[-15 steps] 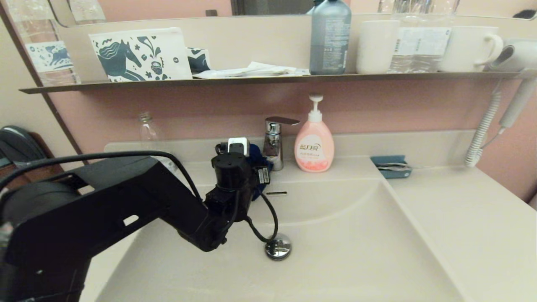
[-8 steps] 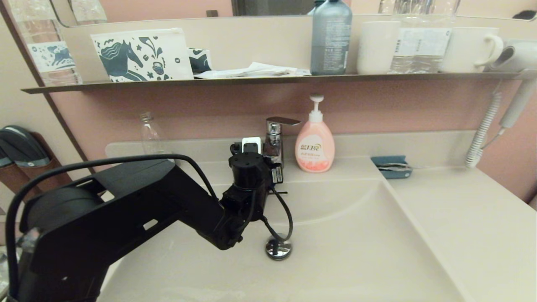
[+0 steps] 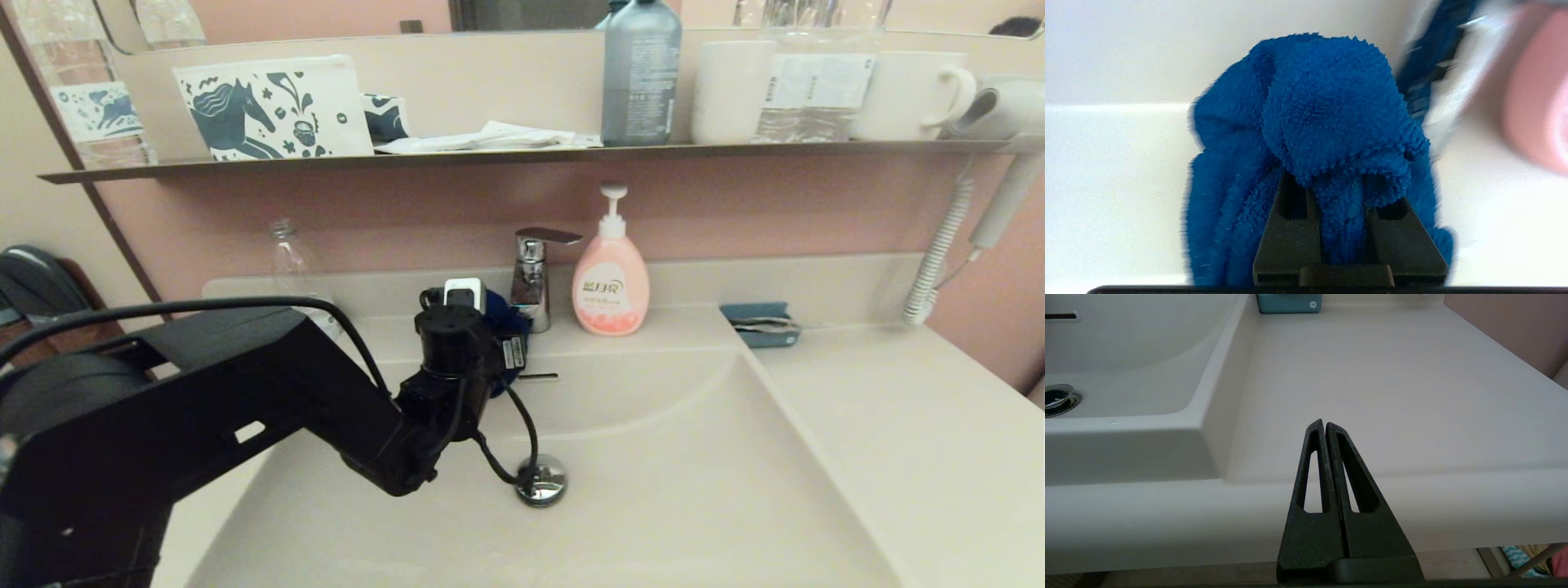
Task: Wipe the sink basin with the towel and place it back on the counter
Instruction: Wipe the sink
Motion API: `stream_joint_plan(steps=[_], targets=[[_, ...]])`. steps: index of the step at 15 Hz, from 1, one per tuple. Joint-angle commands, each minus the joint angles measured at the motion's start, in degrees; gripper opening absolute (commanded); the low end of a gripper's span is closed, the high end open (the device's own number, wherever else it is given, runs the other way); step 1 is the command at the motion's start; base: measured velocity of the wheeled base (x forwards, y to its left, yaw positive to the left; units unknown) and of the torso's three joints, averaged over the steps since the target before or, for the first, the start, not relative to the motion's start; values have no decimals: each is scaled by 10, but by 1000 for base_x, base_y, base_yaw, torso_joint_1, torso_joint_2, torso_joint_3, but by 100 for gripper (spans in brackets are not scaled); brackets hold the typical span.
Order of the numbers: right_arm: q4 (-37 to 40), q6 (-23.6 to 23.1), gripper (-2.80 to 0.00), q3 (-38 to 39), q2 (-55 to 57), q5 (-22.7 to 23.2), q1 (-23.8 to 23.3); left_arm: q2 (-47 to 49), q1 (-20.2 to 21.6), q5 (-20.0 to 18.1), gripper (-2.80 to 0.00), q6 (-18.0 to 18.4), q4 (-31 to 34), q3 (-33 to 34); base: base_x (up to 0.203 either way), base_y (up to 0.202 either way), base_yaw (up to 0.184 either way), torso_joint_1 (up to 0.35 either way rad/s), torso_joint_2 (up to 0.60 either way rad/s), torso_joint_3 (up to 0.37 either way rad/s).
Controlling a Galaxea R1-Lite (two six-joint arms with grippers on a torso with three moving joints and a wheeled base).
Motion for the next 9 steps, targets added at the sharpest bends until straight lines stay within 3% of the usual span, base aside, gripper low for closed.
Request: stream_joint_plan(steps=[1,3,9], targets=[[0,0,-280,0,0,0,0,-33,29,-8,-280,-2,18,33,0,0,0,0,0,0],[0,0,-280,0,0,0,0,-58,64,-29,-280,-4,45,50,0,0,0,0,0,0],[0,0,-280,0,0,0,0,-140,149,-88,-280,-2,212,51,0,0,0,0,0,0]])
